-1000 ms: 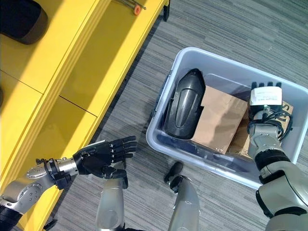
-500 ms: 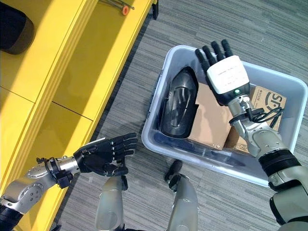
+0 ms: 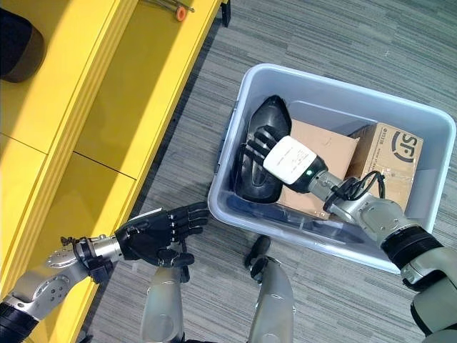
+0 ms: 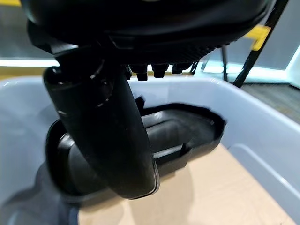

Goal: Move parts from the plastic box to the shelf.

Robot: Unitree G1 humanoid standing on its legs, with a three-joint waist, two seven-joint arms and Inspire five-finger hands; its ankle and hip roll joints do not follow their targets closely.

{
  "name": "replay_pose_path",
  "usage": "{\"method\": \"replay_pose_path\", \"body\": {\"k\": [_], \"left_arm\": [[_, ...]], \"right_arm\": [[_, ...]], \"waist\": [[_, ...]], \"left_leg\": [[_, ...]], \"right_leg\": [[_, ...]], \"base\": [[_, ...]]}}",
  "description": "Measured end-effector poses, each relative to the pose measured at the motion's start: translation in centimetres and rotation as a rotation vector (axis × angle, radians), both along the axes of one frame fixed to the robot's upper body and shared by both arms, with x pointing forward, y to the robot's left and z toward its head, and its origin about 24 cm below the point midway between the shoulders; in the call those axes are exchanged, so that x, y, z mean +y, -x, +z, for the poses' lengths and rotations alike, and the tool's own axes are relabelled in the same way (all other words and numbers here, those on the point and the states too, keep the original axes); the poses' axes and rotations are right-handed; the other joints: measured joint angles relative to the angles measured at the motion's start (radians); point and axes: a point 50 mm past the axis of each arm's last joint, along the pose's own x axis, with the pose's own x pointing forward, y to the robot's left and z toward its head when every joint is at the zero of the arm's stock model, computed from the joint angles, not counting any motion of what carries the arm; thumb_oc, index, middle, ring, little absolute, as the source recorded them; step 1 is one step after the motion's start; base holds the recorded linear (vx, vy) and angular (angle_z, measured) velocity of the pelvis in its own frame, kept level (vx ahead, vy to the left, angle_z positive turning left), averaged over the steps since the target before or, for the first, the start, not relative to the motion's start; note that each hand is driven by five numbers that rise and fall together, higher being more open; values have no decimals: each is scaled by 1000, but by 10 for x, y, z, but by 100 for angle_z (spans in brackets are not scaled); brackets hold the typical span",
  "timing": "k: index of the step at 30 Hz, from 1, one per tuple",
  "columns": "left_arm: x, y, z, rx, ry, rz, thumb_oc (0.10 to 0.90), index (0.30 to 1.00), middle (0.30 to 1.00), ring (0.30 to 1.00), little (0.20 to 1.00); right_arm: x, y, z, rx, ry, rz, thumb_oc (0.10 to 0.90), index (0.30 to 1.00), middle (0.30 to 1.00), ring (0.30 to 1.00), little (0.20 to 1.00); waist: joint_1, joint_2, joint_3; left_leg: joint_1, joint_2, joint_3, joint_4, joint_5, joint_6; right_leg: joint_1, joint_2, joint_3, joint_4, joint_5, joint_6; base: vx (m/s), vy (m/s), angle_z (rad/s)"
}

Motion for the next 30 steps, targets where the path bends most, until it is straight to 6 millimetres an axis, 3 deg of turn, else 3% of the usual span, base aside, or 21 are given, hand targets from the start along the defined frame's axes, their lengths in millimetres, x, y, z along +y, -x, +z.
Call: {"method": "replay_pose_path", "body": {"k": [16, 30], "left_arm": [[4, 1, -4, 9, -1, 14, 900, 1000, 1000, 1000, 1000], [7, 1, -2, 2, 1, 21, 900, 1000, 1000, 1000, 1000]], "right_arm": [[-28, -22, 17, -16, 100, -229, 900, 1000, 1000, 1000, 1000], [-15, -32, 16, 27, 166, -245, 900, 1000, 1000, 1000, 1000]], "waist": [[42, 0, 0], [82, 0, 0]], "left_leg": [[-22, 1, -13, 0, 6, -6], [-69, -1, -40, 3, 12, -9]], "right_leg": [[-18, -6, -15, 16, -9, -5], [-54, -19, -38, 47, -28, -13]], "base": [[7, -15, 2], [12, -13, 5]]}}
